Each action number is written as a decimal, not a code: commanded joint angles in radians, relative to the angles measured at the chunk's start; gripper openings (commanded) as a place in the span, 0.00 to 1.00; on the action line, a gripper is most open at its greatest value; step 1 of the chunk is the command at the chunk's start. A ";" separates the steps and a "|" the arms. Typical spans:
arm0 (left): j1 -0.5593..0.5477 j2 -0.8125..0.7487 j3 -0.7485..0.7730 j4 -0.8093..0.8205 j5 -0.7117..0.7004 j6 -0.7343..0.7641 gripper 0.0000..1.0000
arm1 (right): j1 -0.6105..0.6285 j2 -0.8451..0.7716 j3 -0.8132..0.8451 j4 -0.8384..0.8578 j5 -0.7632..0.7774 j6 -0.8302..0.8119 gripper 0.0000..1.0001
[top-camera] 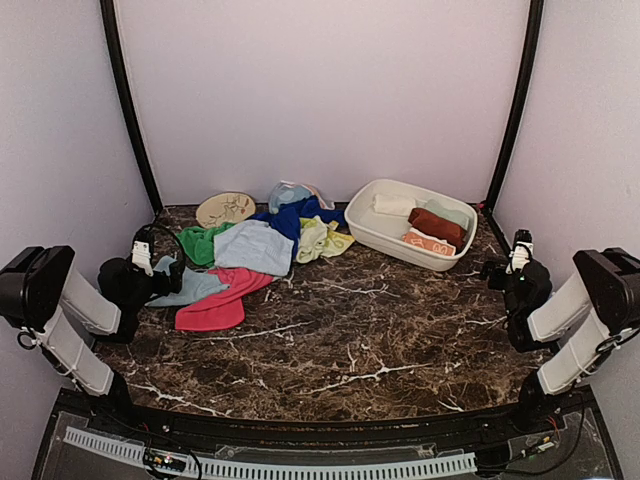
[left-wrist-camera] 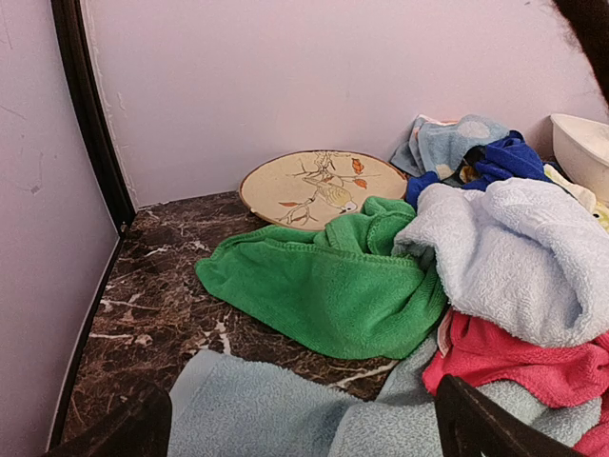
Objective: Roll the towels
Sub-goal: Pick up the towel from the towel pile.
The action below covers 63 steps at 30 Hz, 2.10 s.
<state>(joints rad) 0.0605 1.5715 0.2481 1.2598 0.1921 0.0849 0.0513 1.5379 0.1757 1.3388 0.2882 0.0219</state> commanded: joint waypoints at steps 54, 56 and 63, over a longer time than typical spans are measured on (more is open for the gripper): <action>-0.231 0.195 1.085 -1.735 0.493 0.122 0.03 | 0.822 -0.215 0.822 -1.497 0.210 0.354 0.81; -0.241 0.174 1.130 -1.765 0.498 0.116 0.00 | 0.822 -0.217 0.831 -1.497 0.215 0.342 0.89; -0.287 0.118 1.396 -1.889 0.462 0.091 0.00 | 0.820 -0.228 0.838 -1.493 0.236 0.316 0.91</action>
<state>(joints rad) -0.1970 1.7924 1.4986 -0.5362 0.6563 0.1890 0.8661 1.3258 0.9867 -0.1654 0.4938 0.3569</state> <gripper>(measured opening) 0.016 0.909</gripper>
